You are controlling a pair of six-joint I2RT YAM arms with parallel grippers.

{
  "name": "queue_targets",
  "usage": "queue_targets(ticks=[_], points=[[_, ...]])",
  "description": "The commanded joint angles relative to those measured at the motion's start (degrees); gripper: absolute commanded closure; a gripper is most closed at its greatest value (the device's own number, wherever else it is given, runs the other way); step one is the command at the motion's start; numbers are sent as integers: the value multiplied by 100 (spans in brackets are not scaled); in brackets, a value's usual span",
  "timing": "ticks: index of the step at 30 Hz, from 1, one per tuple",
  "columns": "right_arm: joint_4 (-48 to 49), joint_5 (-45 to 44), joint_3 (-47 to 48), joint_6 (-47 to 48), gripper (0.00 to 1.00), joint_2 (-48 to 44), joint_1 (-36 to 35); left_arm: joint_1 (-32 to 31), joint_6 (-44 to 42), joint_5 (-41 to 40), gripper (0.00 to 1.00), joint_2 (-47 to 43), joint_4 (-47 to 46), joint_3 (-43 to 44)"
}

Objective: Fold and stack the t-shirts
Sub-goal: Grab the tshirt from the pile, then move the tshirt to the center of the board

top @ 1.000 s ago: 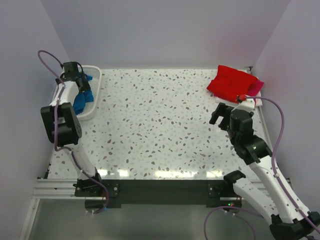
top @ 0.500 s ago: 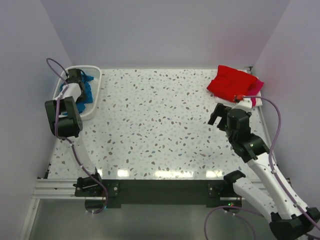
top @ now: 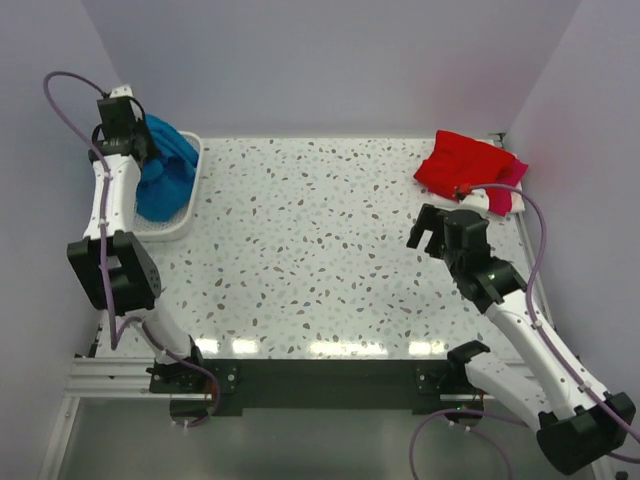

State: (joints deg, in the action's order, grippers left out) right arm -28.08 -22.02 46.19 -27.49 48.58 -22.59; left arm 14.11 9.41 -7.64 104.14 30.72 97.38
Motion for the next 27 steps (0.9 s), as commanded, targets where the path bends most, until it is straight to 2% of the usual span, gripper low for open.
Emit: queue_targets(ticks=[1, 6, 8, 13, 17, 18, 21, 23, 24, 25, 26, 27], points=[[338, 277, 285, -47, 1, 204, -9, -389, -9, 1360, 100, -929, -294, 448], [496, 479, 434, 59, 1, 600, -9, -1260, 96, 2115, 100, -1703, -654, 588], [505, 532, 592, 111, 1, 731, -9, -1506, 420, 2580, 100, -1958, -995, 633], [531, 594, 707, 156, 1, 759, -9, -1639, 1079, 3425, 100, -2371, -1656, 650], [487, 524, 637, 147, 1, 609, -17, -1718, 1501, 4593, 100, -2503, -2182, 510], [479, 506, 602, 130, 1, 566, -9, -1745, 1633, 5109, 100, -2512, -2306, 318], [470, 497, 479, 51, 1, 451, -9, -1920, 2020, 5754, 100, -2635, -2711, -392], [461, 558, 417, 7, 1, 425, -17, -2052, 2039, 5931, 91, -2749, -2712, -850], [443, 602, 408, -2, 1, 425, -9, -2061, 1952, 5932, 78, -2793, -2677, -1383], [435, 637, 390, -2, 1, 433, -9, -2061, 1820, 5845, 69, -2907, -2459, -1676], [443, 820, 382, 85, 1, 451, -9, -2061, 1627, 5235, 59, -2969, -2204, -1940], [487, 944, 364, 155, 1, 477, -17, -2061, 1243, 4820, 37, -3022, -1967, -2438]])
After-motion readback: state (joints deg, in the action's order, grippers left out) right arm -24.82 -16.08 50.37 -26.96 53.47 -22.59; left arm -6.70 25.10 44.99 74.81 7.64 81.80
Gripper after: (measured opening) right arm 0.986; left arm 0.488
